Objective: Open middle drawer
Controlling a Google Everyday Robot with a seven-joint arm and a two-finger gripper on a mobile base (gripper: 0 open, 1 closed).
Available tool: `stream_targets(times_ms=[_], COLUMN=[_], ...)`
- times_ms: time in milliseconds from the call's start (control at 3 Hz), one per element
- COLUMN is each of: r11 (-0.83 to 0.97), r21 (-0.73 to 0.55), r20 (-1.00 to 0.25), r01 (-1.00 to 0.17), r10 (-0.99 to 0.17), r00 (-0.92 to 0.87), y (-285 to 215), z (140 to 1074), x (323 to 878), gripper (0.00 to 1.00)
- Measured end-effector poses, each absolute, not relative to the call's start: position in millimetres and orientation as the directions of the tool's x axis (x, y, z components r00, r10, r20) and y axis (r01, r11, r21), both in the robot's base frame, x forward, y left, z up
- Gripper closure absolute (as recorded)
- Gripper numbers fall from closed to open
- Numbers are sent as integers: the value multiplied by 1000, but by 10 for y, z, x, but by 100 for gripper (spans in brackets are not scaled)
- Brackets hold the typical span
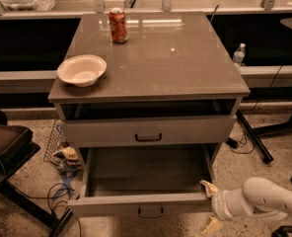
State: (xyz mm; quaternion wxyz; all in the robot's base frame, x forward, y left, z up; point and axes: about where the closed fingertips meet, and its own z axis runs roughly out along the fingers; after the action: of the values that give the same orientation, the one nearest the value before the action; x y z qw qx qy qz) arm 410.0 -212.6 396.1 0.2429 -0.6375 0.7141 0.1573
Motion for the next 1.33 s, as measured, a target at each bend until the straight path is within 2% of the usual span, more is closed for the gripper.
stream_targets(times_ms=[1000, 1333], r11=[138, 159], r21=[-85, -82], r20=[-547, -502], r01=[-987, -984], r10=[-834, -859], r00=[-69, -97], y=[-2126, -2192], z=[4117, 4215], x=[4099, 3871], gripper=[87, 100])
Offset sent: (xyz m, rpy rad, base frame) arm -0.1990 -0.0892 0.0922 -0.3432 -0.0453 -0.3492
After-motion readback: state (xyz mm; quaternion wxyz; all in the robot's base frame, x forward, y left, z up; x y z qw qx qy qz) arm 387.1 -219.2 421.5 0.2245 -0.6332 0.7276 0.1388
